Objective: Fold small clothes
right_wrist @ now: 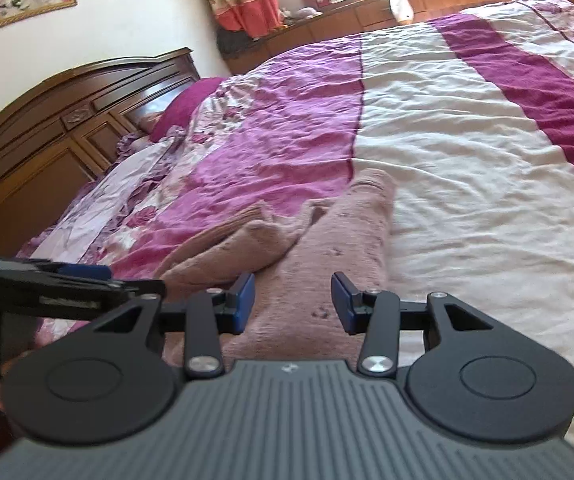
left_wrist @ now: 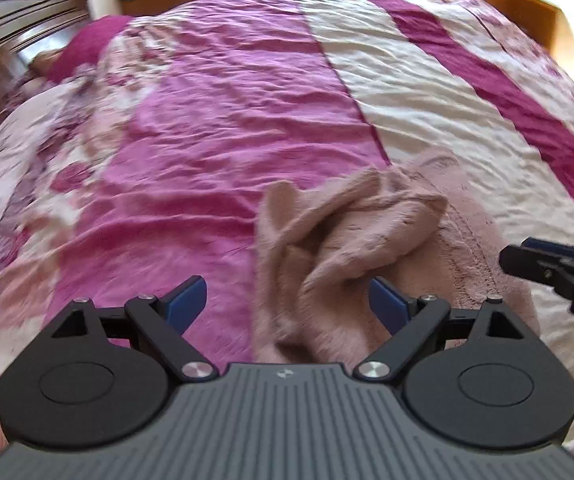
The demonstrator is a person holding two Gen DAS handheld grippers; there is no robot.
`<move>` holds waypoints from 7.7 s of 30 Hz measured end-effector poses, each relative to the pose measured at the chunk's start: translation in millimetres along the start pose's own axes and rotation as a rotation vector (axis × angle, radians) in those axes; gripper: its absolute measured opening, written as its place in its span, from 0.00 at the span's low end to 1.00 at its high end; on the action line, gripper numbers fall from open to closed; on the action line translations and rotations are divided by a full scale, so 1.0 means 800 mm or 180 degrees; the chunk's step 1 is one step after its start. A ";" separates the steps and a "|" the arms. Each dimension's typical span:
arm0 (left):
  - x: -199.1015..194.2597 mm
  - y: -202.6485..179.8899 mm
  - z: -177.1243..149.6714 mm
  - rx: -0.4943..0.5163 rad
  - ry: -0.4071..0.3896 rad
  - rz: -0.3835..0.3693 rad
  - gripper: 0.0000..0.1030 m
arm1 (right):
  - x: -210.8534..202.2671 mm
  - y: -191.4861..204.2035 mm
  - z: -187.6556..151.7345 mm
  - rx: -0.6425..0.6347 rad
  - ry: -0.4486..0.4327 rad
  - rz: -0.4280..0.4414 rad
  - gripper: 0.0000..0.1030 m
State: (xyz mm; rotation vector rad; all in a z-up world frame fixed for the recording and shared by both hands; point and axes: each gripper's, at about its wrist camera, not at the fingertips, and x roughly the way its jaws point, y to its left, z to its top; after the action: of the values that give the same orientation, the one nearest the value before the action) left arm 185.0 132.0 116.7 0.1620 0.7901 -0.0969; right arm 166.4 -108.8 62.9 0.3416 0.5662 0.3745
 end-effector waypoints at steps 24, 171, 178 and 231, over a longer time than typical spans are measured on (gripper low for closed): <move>0.115 0.045 0.017 -0.0692 -0.0121 -0.0028 0.28 | 0.017 -0.027 -0.025 0.0115 0.0060 -0.0001 0.44; -0.111 -0.205 -0.233 -0.0384 0.0649 -0.0153 0.98 | -0.210 -0.048 -0.187 -0.0315 0.0414 -0.0868 0.77; -0.109 -0.207 -0.235 -0.0364 0.0652 -0.0110 0.98 | -0.207 -0.049 -0.188 -0.0292 0.0439 -0.0876 0.77; -0.111 -0.210 -0.238 -0.0312 0.0622 -0.0123 0.98 | -0.206 -0.049 -0.188 -0.0291 0.0446 -0.0874 0.77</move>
State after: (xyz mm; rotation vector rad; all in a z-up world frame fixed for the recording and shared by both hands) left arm -35.1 3.3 29.8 0.0638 0.9912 -0.0794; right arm -39.3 -183.2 2.1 0.1471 0.7209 0.1590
